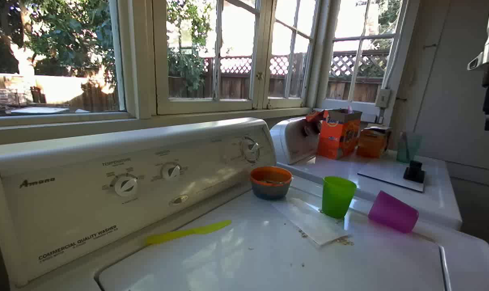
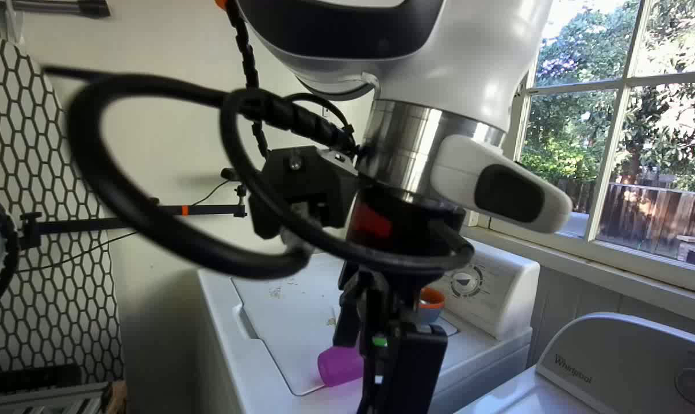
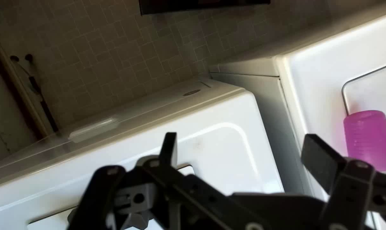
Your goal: Put the purple cup on the green cup in an upside down position
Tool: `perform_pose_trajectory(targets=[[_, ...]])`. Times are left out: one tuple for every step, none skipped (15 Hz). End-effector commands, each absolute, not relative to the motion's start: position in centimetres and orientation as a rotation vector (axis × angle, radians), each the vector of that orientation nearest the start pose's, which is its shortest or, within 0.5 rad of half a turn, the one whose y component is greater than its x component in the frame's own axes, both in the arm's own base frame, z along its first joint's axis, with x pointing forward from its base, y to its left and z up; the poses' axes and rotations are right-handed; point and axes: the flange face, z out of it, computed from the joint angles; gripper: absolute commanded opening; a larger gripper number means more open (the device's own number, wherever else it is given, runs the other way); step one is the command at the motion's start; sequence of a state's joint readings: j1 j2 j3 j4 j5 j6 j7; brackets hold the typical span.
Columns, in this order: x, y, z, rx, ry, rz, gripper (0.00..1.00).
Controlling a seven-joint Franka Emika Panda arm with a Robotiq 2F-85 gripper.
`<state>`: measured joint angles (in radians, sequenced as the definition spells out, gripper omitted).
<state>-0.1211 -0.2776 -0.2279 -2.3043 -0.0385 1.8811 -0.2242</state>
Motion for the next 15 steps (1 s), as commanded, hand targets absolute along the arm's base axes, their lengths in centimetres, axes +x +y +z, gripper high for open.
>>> perform_pose_trajectory(targets=[[41.7,-15.8,44.3,-3.063,0.149,0.214,1.0],[41.7,-15.8,44.3,-3.063,0.149,0.214,1.0],[41.7,-15.8,44.3,-3.063,0.149,0.214,1.0],[41.7,-15.8,44.3,-3.063,0.149,0.214,1.0],[41.7,-15.8,44.3,-3.063,0.149,0.214,1.0],[41.7,-15.8,44.3,-3.063,0.149,0.214,1.0],[41.7,-15.8,44.3,-3.063,0.149,0.214,1.0],[41.7,-15.8,44.3,-3.063,0.149,0.214,1.0],[42.1,-15.6,44.3,-3.074,0.116,0.224,1.0],[42.9,-14.9,44.5,-3.1,0.066,0.249,1.0],[43.6,-14.2,44.6,-3.13,0.026,0.268,1.0],[44.3,-13.4,44.8,-3.169,-0.037,0.29,1.0],[45.0,-12.7,44.9,-3.202,-0.093,0.295,1.0],[45.8,-11.8,44.8,-3.234,-0.18,0.311,1.0],[46.6,-11.0,44.7,-3.256,-0.258,0.326,1.0]])
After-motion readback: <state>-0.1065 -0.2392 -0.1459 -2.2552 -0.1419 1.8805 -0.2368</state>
